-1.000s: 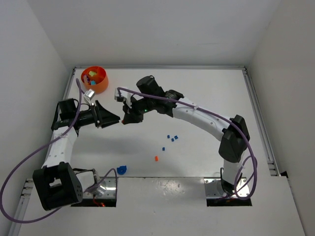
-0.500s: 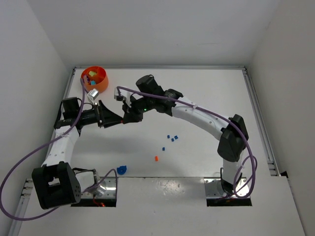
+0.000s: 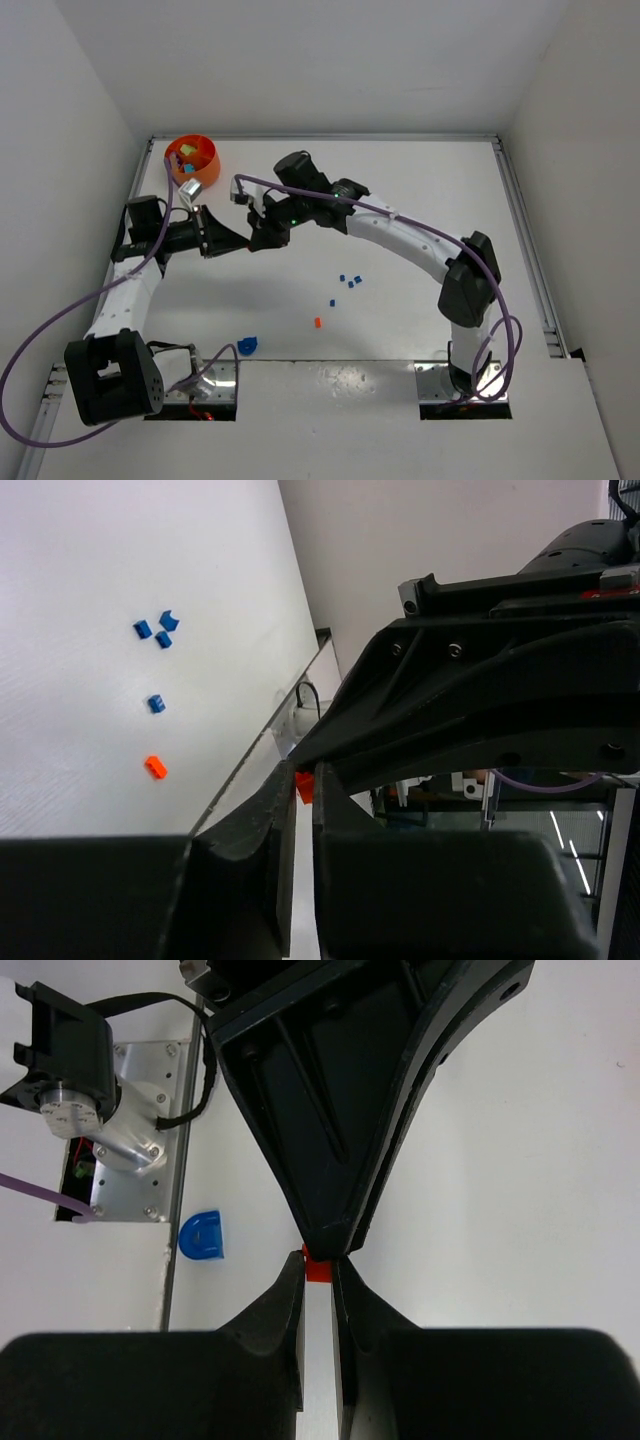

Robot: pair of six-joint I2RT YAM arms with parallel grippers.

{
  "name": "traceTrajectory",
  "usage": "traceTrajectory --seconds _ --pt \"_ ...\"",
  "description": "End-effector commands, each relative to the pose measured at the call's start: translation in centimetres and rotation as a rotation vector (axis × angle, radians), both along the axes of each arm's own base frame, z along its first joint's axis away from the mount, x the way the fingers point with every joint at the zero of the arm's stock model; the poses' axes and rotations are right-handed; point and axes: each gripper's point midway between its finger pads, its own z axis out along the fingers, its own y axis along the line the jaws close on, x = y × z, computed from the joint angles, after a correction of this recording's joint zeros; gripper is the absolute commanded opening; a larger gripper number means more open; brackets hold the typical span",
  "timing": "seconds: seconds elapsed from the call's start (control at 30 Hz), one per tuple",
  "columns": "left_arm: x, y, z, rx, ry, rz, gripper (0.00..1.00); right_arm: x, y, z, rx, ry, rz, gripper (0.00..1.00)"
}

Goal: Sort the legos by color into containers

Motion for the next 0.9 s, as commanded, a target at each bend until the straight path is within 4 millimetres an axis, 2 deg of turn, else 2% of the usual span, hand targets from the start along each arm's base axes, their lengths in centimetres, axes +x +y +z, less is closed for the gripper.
traceTrajectory --seconds 0.0,0.1,0.17,0.27,0.3,0.33,0.37,0.43,0.5,0.6,0.63,0.73,0.77,0.83,0.87 --pt "-0.2 -0.4 0.2 -0.028 0.000 -0.028 0.11 -0.3 2.0 3.2 0.101 -0.048 0.054 0.00" --pt "-0.1 -0.4 0.2 -0.026 -0.011 -0.028 0.00 0.0 2.1 3.0 0.097 -0.051 0.046 0.00" --pt "-0.1 -0.4 0.2 -0.026 -0.011 -0.028 0.00 0.3 2.2 3.1 0.099 -0.053 0.034 0.00" --pt "-0.1 -0.3 0.3 -0.024 -0.020 -0.028 0.00 0.4 2.2 3.1 0.096 -0.057 0.026 0.15" --pt "-0.1 -0.3 0.3 -0.024 -0.020 -0.028 0.00 0.7 1.8 3.8 0.107 -0.066 0.017 0.19" --pt "0.0 -0.1 0.4 -0.018 -0.039 -0.019 0.00 0.5 1.6 3.0 0.089 -0.052 0.017 0.23" --pt "0.0 -0.1 0.4 -0.014 -0.048 -0.020 0.00 0.8 1.1 4.2 0.106 -0.067 0.008 0.35" --pt "0.5 0.6 0.6 -0.003 -0.076 0.004 0.00 0.5 0.2 3.5 0.072 -0.053 -0.009 0.42" --pt "1.1 1.2 0.7 0.013 -0.094 0.025 0.00 0.8 -0.8 3.7 0.063 -0.081 -0.026 0.46" --pt "2.6 2.5 0.9 0.076 -0.131 0.067 0.00 0.8 -2.8 2.7 0.015 -0.075 -0.050 0.49" --pt "3.4 3.0 0.6 0.107 -0.159 0.073 0.00 0.6 -3.3 3.0 0.011 -0.090 -0.053 0.49" --pt "6.0 4.7 1.5 0.222 -0.217 0.145 0.00 1.5 -5.1 1.2 -0.051 -0.095 -0.109 0.49" --pt "7.5 5.7 2.4 0.271 -0.269 0.165 0.00 1.2 -5.9 0.8 -0.071 -0.102 -0.114 0.49" --pt "10.1 7.5 2.1 0.380 -0.284 0.230 0.00 1.5 -7.3 -0.6 -0.120 -0.104 -0.146 0.54" --pt "12.0 9.2 3.4 0.444 -0.322 0.294 0.00 1.3 -7.5 -0.6 -0.121 -0.111 -0.141 0.57"
